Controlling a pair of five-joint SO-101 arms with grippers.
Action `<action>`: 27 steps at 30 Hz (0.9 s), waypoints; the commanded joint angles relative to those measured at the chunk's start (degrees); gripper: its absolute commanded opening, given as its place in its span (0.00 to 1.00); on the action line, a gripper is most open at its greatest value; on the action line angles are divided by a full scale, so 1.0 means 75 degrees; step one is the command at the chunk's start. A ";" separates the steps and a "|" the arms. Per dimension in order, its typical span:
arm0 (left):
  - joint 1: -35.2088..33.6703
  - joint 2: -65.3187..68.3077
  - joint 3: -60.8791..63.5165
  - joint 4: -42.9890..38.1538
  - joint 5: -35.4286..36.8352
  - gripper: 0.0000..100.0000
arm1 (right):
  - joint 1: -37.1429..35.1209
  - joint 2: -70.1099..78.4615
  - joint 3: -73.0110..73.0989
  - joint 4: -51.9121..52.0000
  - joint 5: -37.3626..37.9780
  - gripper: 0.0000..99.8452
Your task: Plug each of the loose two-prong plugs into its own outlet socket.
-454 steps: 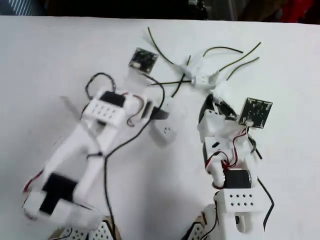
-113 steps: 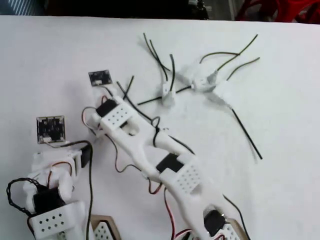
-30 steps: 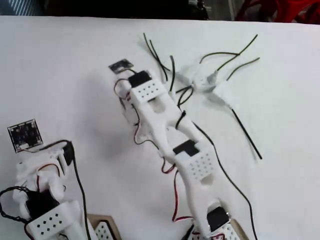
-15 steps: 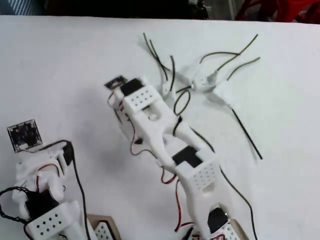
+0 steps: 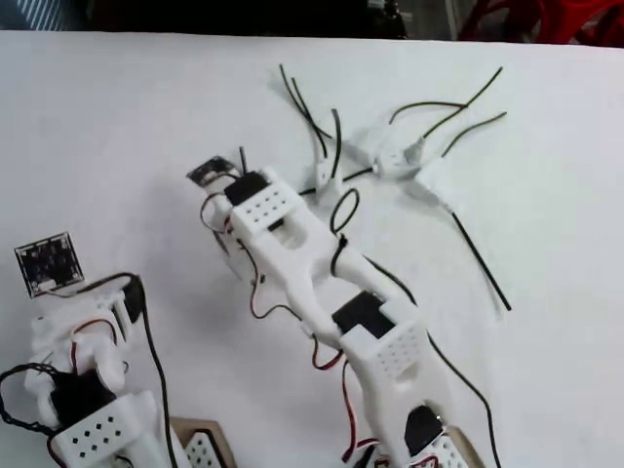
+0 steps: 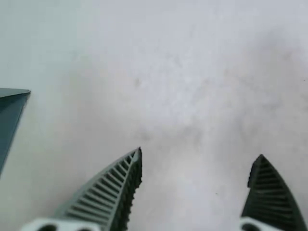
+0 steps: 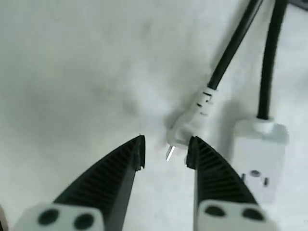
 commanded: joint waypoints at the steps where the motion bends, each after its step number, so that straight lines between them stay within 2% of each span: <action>1: -0.0041 -0.0111 -0.0270 -0.0188 0.0023 0.34 | 0.0053 -0.0170 -0.0082 -0.0123 -0.0047 0.13; 12: -0.0041 -0.0111 -0.0270 -0.0164 0.0023 0.34 | 0.0322 0.0944 -0.0211 -0.0416 0.0129 0.13; 18: -0.0041 -0.0111 -0.0270 -0.0164 0.0023 0.34 | 0.0604 0.0990 -0.0340 -0.0299 0.0434 0.08; 24: -0.0041 -0.0111 -0.0270 -0.0152 0.0023 0.34 | 0.0768 0.1014 -0.0328 -0.0264 0.0457 0.08; 27: -0.0041 -0.0111 -0.0270 -0.0152 0.0023 0.34 | 0.0873 0.1014 -0.0281 -0.0252 0.0785 0.08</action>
